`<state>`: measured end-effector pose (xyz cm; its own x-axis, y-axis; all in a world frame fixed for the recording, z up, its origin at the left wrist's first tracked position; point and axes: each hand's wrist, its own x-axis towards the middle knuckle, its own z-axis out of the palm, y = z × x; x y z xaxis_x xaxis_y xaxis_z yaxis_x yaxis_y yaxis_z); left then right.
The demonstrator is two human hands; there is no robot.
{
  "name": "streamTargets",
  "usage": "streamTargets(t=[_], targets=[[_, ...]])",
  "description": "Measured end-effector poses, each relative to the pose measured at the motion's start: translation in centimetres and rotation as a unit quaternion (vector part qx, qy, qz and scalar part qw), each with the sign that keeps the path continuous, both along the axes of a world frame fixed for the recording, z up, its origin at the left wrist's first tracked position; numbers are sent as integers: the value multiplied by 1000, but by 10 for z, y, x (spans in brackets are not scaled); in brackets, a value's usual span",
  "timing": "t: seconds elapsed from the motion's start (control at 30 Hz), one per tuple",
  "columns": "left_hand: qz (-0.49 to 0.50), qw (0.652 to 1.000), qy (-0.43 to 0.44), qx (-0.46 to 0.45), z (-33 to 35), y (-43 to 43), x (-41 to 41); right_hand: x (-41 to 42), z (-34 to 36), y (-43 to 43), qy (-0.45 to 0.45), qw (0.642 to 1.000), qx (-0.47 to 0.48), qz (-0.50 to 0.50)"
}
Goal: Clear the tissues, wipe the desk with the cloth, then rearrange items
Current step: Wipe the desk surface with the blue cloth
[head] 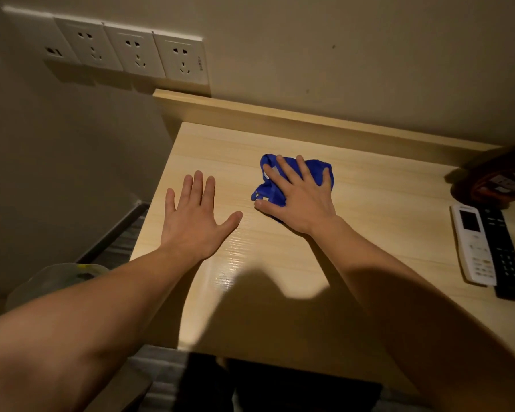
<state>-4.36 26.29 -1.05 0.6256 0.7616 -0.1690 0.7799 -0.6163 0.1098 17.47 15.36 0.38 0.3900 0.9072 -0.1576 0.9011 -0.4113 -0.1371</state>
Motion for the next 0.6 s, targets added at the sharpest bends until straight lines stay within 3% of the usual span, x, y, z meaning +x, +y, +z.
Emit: streamTargets(t=[0.6], targets=[[-6, 1000, -7, 0, -4, 3, -2, -126, -1, -159, 35, 999, 36, -7]])
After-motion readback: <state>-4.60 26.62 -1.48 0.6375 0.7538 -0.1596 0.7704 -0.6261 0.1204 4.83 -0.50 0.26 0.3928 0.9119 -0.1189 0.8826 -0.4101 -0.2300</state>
